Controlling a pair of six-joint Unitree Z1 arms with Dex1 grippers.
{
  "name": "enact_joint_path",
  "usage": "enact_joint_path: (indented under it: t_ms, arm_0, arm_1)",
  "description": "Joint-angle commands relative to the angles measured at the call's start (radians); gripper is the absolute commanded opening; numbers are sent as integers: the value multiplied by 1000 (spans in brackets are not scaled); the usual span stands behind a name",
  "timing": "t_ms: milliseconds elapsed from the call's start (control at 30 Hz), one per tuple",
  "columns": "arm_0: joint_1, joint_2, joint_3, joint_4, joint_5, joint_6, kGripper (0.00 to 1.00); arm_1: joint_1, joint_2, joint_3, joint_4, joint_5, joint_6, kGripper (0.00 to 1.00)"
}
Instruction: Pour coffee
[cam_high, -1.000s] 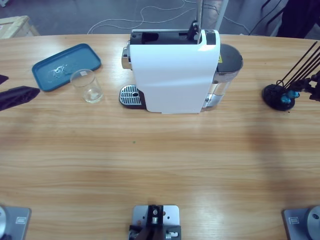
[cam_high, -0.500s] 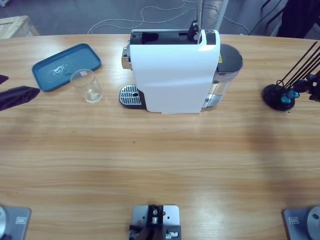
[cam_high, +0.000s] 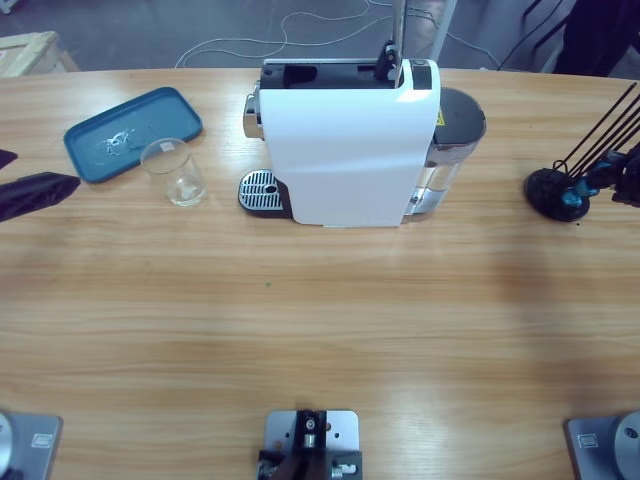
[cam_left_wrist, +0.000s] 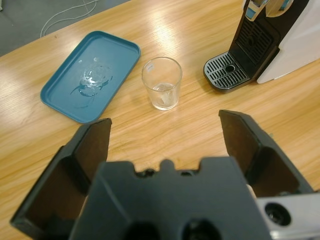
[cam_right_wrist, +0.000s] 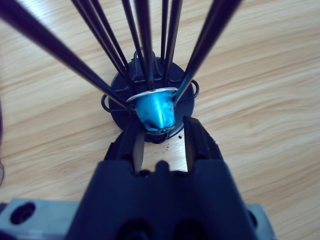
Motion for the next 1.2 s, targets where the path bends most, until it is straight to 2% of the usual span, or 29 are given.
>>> enact_joint_path:
  t_ms: [33,100,133,167,300,633,867,1067,1200]
  arm_0:
    - [-5,22,35,-16,9,8,927]
    - [-5,22,35,-17,9,8,927]
    - [-5,22,35,-17,9,8,927]
    - [-5,22,35,-17,9,8,927]
    - [-5,24,35,-17,9,8,927]
    - [-5,25,35,-19,9,8,927]
    - [-5,29,35,-19,9,7,927]
    - [-5,29,35,-19,9,7,927]
    - [-5,29,35,-19,9,7,927]
  arm_1:
    - [-10,35,28,-10,-17,11,168]
    - [-10,26,31,-10,-18,10,154]
    - [-10,20,33,-10,-17,9,69]
    - [-10,12,35,-10,-16,9,39]
    - [-10,-24,39,-10,-9,4,0]
    - [5,-147,-12,53,-8,-13,0]
    - [21,-227,-113,188,-10,-20,0]
    - [40,-311,-312,410,9,-47,0]
    - [134,-370,-440,545,17,-189,0]
